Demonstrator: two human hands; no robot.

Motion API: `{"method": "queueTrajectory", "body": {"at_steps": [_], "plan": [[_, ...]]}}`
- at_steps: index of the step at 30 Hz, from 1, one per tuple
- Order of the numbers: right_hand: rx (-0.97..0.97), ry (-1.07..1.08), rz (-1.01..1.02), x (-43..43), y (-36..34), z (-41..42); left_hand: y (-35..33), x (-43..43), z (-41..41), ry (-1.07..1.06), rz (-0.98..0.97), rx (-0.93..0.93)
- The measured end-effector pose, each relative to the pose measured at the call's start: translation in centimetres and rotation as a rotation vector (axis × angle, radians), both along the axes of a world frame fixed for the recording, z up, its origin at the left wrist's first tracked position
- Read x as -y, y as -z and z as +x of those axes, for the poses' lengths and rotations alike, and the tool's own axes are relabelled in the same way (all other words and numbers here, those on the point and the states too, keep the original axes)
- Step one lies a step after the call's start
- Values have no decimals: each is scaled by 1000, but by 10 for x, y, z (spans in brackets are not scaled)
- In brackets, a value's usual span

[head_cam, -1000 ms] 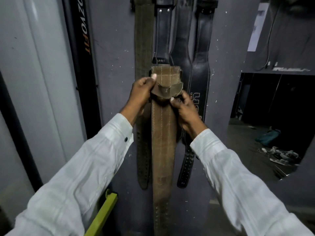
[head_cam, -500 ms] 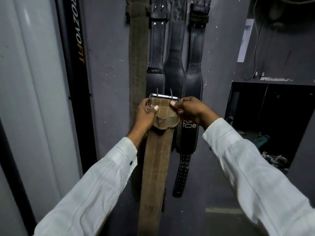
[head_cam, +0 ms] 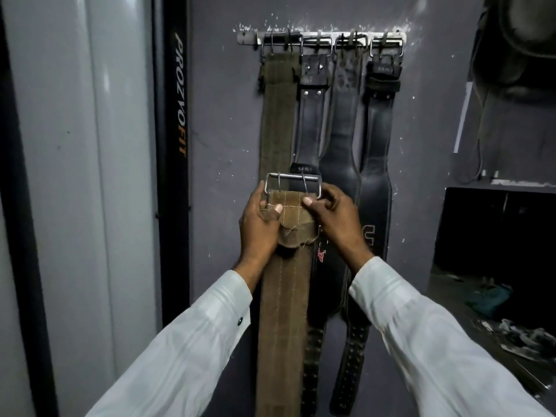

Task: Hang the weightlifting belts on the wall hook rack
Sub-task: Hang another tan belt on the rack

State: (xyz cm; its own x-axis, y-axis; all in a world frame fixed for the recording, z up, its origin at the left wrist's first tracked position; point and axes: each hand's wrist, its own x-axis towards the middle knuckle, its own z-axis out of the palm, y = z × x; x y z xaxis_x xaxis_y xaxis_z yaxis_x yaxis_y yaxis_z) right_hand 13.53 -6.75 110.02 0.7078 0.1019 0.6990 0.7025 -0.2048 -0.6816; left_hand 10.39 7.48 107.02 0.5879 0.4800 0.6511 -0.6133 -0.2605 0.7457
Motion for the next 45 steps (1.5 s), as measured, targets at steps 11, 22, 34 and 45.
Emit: {"method": "queueTrajectory", "body": {"at_steps": [11,22,34,45], "plan": [[239,-34,134,-78,-110,82,-114,-74,89,-56,2,121],[399,-1,233,-148,-259,178,-272,-143,186,-153,83,292],[492,233,97,-194,-345,223,-357,-193,231,-149,216,347],[482,332,112,-198,-301,227,-321,-198,251,36,170,369]]}}
